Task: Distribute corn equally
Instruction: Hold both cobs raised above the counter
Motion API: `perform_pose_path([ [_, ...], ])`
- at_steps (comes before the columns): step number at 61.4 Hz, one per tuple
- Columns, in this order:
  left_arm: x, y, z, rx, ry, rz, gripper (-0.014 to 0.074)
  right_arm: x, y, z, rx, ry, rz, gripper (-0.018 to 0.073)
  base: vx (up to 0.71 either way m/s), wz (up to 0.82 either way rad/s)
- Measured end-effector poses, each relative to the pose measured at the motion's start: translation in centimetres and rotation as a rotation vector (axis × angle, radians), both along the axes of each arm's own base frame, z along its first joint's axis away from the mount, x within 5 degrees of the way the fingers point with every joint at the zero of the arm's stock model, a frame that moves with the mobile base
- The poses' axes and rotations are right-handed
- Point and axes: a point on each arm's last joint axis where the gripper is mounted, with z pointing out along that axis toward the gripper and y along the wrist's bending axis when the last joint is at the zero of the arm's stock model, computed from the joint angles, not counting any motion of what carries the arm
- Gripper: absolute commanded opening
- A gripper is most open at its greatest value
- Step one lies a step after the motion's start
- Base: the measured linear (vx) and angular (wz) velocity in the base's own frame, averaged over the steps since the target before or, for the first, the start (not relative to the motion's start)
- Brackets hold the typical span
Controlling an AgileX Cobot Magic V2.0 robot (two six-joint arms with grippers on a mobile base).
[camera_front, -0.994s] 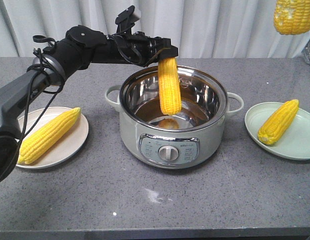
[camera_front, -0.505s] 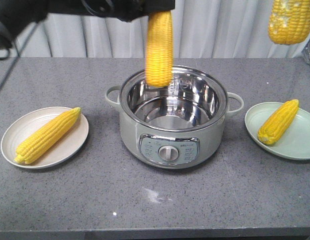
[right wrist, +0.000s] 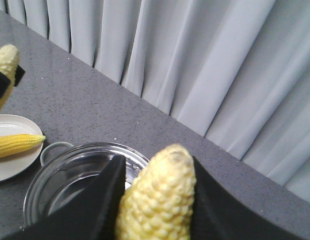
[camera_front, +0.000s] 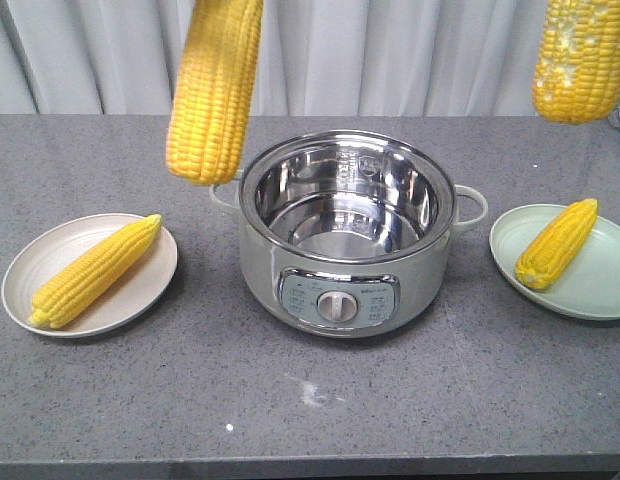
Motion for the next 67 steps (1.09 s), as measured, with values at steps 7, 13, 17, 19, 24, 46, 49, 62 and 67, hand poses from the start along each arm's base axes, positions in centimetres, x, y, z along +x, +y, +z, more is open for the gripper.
perform_pose_path([
  [7, -1.1, 0.3, 1.0, -0.013, -0.016, 0.006, -0.0008, 0.0, 0.0, -0.1, -0.003, 0.010, 0.003, -0.0004, 0.00, 0.00],
  [13, -1.3, 0.4, 1.2, -0.015, -0.021, 0.006, -0.0008, -0.1, 0.0, -0.1, -0.005, 0.013, 0.004, -0.0004, 0.00, 0.00],
  [17, -1.3, 0.4, 1.2, -0.016, -0.020, 0.007, -0.0008, -0.1, 0.0, -0.1, -0.005, 0.013, 0.004, -0.0004, 0.00, 0.00],
  [19, -1.3, 0.4, 1.2, -0.015, -0.018, 0.009, -0.0008, -0.1, 0.0, -0.1, -0.005, 0.013, 0.004, -0.0004, 0.00, 0.00],
  [24, -1.3, 0.4, 1.2, -0.015, -0.018, 0.009, -0.0008, -0.1, 0.0, -0.1, -0.005, 0.014, 0.004, -0.0004, 0.00, 0.00],
  [46, -1.3, 0.4, 1.2, -0.016, -0.016, 0.010, -0.0008, -0.1, 0.0, -0.2, -0.007, 0.018, 0.006, -0.0004, 0.00, 0.00],
  [49, -1.3, 0.4, 1.2, -0.016, -0.016, 0.010, -0.0008, -0.1, 0.0, -0.2, -0.007, 0.020, 0.006, -0.0004, 0.00, 0.00],
  [62, -1.3, 0.4, 1.2, -0.016, -0.016, 0.010, -0.0008, -0.1, 0.0, -0.2, -0.007, 0.020, 0.006, -0.0004, 0.00, 0.00],
  [67, -1.3, 0.4, 1.2, -0.016, -0.016, 0.010, -0.0008, -0.1, 0.0, -0.2, -0.007, 0.020, 0.006, -0.0004, 0.00, 0.00],
])
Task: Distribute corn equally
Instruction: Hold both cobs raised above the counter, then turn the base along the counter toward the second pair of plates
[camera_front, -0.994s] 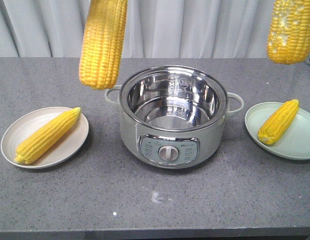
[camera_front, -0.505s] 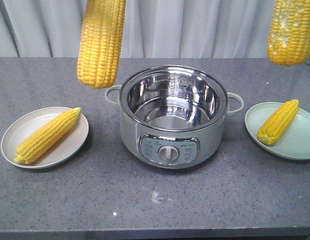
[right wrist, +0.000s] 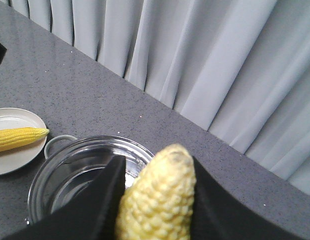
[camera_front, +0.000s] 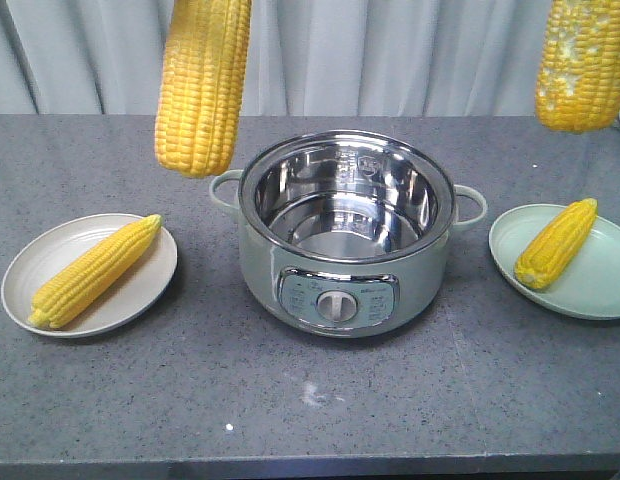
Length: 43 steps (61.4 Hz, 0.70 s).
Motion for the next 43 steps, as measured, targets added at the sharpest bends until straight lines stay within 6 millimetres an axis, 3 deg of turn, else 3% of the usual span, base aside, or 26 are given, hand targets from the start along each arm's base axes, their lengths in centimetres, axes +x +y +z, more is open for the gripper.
perform_pose_path([
  [43, 0.00, 0.00, 0.00, 0.000, 0.000, 0.000, -0.0008, 0.00, 0.00, -0.01, 0.000, 0.001, 0.000, -0.0004, -0.02, -0.10],
])
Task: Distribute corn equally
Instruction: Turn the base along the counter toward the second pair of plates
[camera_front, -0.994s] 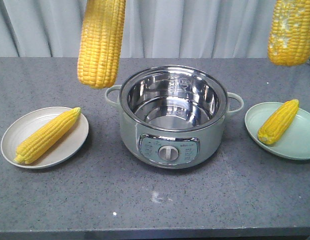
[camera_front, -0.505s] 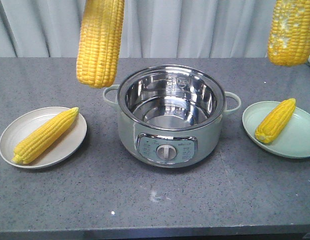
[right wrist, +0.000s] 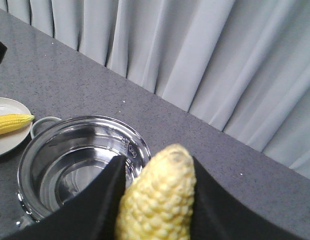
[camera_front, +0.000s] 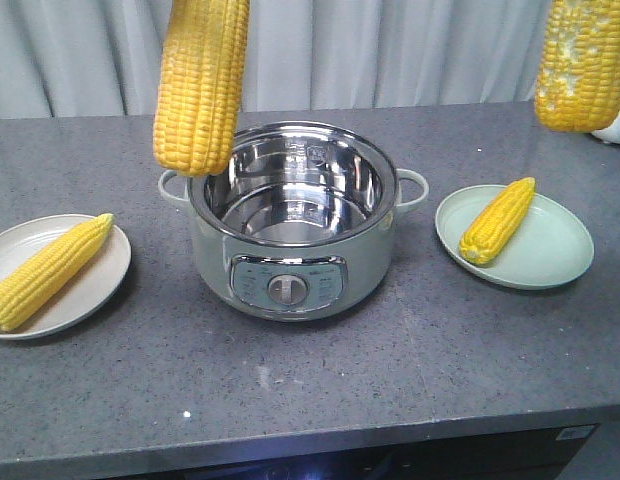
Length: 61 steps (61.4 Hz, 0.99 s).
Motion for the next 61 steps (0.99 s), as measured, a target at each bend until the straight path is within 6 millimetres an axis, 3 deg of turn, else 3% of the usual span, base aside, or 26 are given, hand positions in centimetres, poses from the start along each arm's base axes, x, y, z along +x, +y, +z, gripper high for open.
perform_pose_path([
  [61, 0.00, 0.00, -0.01, 0.001, 0.000, 0.000, -0.0008, -0.01, 0.00, -0.01, 0.000, 0.001, 0.000, -0.0004, -0.02, -0.25],
])
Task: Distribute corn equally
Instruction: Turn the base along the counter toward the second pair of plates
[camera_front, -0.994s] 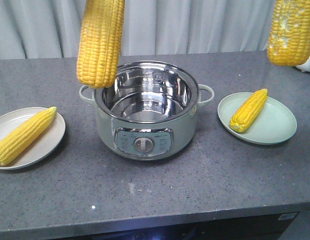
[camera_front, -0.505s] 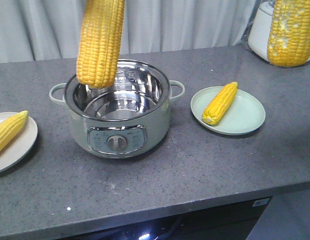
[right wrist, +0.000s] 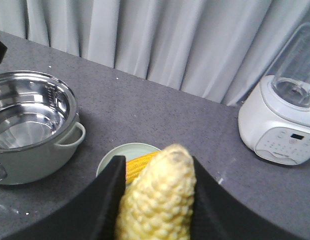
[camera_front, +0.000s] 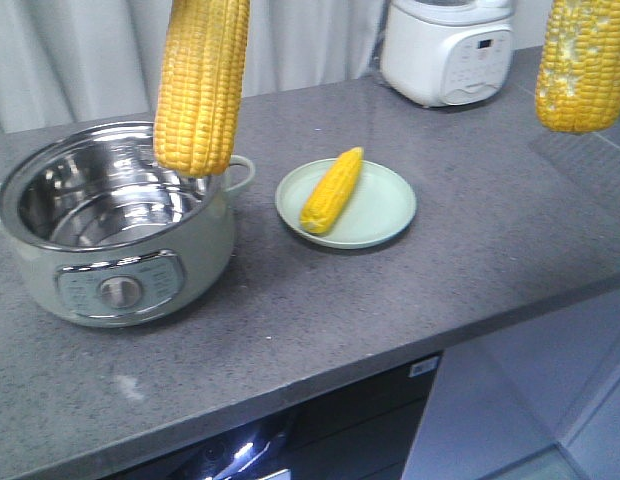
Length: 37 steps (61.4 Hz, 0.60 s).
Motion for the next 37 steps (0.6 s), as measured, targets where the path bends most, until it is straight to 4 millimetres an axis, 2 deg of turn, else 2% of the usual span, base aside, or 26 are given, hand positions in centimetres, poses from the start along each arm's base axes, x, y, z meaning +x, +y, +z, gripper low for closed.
perform_pose_path([
  [37, 0.00, 0.00, 0.00, 0.000, 0.000, 0.000, -0.0006, 0.00, 0.00, 0.00, 0.000, 0.000, 0.000, -0.0004, -0.02, -0.27],
])
